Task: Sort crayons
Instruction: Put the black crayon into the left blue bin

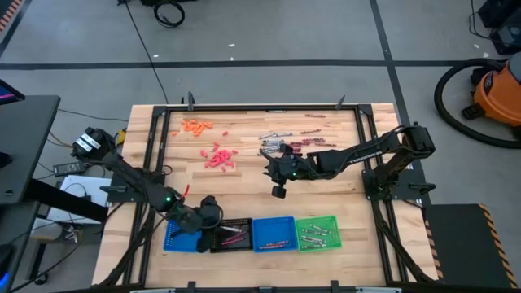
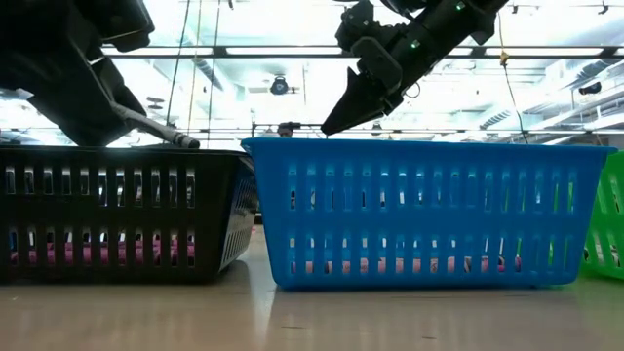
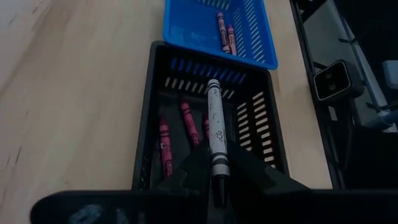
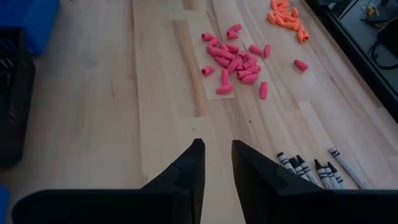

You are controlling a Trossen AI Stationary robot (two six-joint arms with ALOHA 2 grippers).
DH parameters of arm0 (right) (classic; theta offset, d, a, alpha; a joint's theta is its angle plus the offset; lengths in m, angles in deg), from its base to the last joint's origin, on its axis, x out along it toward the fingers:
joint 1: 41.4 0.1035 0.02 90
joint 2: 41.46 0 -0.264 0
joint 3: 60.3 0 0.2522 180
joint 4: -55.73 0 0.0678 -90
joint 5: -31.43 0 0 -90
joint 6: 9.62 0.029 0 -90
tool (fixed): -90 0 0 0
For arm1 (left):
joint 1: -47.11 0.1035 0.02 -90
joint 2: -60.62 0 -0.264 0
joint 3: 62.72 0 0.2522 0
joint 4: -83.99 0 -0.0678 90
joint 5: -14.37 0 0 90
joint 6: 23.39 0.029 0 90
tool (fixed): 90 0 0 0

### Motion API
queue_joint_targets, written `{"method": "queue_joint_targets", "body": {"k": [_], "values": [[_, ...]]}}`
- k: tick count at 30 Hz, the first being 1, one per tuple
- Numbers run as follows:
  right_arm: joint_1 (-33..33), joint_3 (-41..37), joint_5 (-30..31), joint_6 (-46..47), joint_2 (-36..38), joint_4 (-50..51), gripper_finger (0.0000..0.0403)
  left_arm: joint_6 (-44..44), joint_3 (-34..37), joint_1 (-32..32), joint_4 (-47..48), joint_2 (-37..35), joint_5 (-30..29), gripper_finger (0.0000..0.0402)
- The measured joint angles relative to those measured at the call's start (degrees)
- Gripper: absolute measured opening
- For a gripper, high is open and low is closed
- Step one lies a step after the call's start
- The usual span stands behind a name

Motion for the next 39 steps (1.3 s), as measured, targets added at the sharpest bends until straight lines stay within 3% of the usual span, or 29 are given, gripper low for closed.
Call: {"method": "queue_joint_targets", "body": {"k": [8,12,21,25,29,39], "values": [[0.02,0.00,0.00,0.12,-0.04,0.75,0.0087,1.10,0.00,1.01,-0.14,0.00,0.55,0.0050],[0.02,-0.02,0.24,1.20,1.14,6.83,0.0087,1.67,0.00,2.04,-0.06,-0.16,1.30,0.0050],[3.54,-0.03,7.23,5.08,4.47,14.28,0.0087,6.90,-1.35,6.76,-5.78,0.39,1.48,0.0050],[4.46,-1.74,7.69,5.34,4.82,14.08,0.0087,12.62,-5.34,9.17,-3.35,1.53,3.29,0.0050],[4.46,-3.91,7.78,6.52,4.90,13.55,0.0087,15.07,-9.12,10.03,5.84,1.48,4.64,0.0050],[4.46,-6.43,7.75,4.91,4.90,6.94,0.0087,12.35,-10.78,9.07,9.95,0.67,4.13,0.0050]]}}
